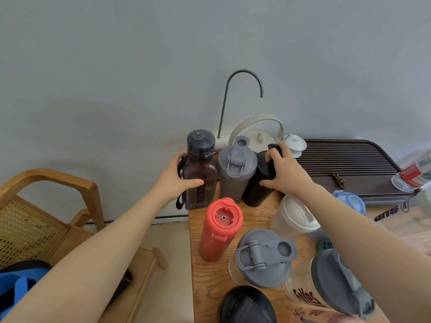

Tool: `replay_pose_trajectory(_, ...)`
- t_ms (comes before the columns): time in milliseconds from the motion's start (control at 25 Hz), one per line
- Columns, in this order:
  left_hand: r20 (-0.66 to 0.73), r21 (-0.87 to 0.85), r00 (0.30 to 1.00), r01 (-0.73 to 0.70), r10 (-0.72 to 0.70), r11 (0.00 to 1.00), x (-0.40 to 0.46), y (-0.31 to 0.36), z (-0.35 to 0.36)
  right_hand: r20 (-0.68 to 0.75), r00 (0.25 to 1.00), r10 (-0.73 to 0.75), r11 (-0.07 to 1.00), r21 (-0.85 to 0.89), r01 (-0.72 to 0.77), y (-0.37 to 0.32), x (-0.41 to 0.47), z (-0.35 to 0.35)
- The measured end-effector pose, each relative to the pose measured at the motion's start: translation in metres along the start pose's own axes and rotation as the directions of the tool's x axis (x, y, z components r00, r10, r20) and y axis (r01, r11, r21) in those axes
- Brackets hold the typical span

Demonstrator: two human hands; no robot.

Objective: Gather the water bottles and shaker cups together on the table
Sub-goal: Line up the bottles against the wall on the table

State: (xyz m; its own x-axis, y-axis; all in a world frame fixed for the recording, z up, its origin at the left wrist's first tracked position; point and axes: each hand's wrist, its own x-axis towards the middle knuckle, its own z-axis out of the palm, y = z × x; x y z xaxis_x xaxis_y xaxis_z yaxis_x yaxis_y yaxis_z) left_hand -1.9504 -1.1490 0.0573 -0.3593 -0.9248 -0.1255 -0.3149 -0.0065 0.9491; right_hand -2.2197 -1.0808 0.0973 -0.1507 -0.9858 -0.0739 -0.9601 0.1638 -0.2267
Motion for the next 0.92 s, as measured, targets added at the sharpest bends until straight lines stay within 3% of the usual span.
replay_pose_trajectory(240, -0.032, -0.004, 0.999, 0.005, -0.005, 1.0, 0.004, 0.004, 0.01, 0.003, 0.998, 0.069, 0.984, -0.164, -0.067, -0.003, -0.009, -0.01)
replay_pose_trajectory(400, -0.034, 0.008, 0.999, -0.009, 0.009, 1.0, 0.005, 0.005, 0.009, -0.175, 0.975, -0.138, 0.99, 0.004, 0.141, -0.048, -0.004, -0.028)
replay_pose_trajectory(480, -0.051, 0.014, 0.998, -0.019, 0.02, 1.0, 0.005, 0.004, 0.008, -0.067, 0.983, -0.17, 0.985, -0.048, 0.167, -0.067, 0.009, -0.025)
replay_pose_trajectory(600, -0.106, -0.024, 0.994, -0.013, 0.011, 1.0, 0.005, 0.004, 0.006, 0.098, 0.992, -0.079, 0.982, -0.166, 0.095, -0.079, 0.03, -0.014)
replay_pose_trajectory(760, -0.025, -0.018, 1.0, 0.002, -0.002, 1.0, 0.011, 0.003, -0.001, 0.027, 0.987, -0.16, 0.986, -0.038, 0.161, -0.077, 0.034, -0.014)
replay_pose_trajectory(920, 0.022, -0.02, 1.0, 0.023, -0.023, 1.0, 0.017, 0.001, -0.005, 0.043, 0.947, -0.318, 0.944, -0.077, 0.321, -0.066, 0.03, -0.01)
